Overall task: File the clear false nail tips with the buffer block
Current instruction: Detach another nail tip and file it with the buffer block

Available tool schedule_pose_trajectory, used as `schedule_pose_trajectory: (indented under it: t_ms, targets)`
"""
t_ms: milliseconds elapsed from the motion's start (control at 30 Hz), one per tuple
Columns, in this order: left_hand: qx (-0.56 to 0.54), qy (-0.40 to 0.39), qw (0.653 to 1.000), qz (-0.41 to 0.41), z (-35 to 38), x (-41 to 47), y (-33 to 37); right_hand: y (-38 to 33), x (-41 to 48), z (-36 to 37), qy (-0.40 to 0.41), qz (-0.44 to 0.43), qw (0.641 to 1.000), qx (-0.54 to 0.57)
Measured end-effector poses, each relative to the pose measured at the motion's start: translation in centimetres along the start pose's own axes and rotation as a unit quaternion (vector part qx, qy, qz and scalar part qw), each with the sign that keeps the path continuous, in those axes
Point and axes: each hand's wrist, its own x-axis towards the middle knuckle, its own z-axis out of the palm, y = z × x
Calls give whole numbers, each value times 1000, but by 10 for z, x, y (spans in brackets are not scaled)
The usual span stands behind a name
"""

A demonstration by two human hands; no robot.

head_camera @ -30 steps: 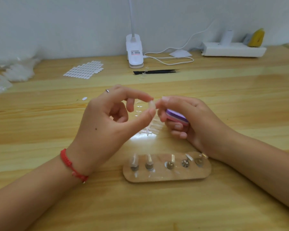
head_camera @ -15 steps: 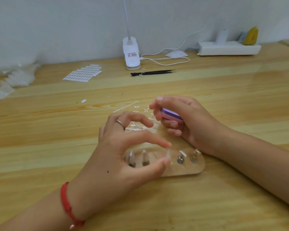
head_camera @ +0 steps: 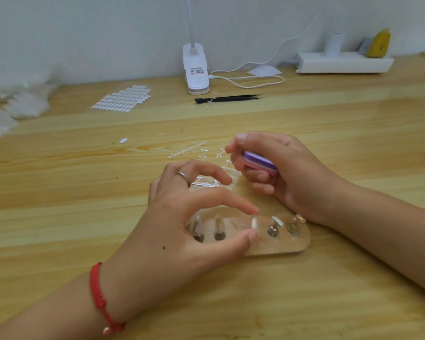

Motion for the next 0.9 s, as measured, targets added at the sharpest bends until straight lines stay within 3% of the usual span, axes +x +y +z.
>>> schedule_pose_trajectory:
  t_ms: [600,900]
  targets:
    - [84,-8,996,42,3,0,-3,-1,-1,3,14,6,1000,-2]
    - [60,-15,996,61,6,2,-4,0,1,2,11,2,1000,-5]
